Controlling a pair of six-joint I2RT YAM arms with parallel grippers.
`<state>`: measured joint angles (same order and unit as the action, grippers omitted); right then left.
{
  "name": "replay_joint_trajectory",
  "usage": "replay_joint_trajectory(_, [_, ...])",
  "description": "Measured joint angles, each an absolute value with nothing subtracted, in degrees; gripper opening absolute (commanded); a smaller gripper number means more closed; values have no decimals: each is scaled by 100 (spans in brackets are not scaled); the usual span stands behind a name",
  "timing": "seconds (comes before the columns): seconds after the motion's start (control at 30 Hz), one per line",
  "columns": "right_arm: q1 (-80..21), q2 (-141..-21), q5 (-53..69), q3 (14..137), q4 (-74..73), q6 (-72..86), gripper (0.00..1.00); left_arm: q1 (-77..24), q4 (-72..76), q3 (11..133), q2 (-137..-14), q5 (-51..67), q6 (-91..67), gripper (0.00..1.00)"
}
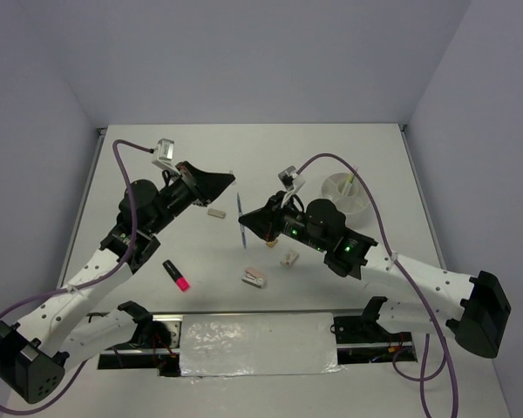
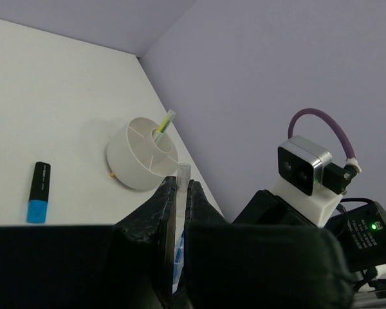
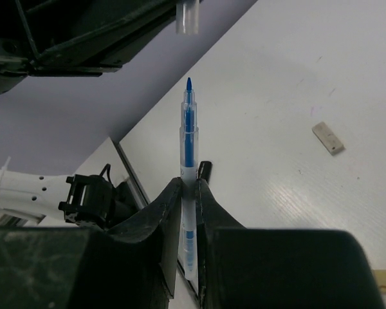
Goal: Sort the stationery into containers
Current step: Close the pen cap on the pen.
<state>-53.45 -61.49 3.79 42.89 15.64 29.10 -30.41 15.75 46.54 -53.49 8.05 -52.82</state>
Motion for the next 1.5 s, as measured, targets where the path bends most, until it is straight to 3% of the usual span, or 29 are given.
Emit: replay_joint_trajectory(1.5, [-5415,-6274,211,4510,1282,2589,0,-3041,1883,4475,-5430,1157,-5137,0])
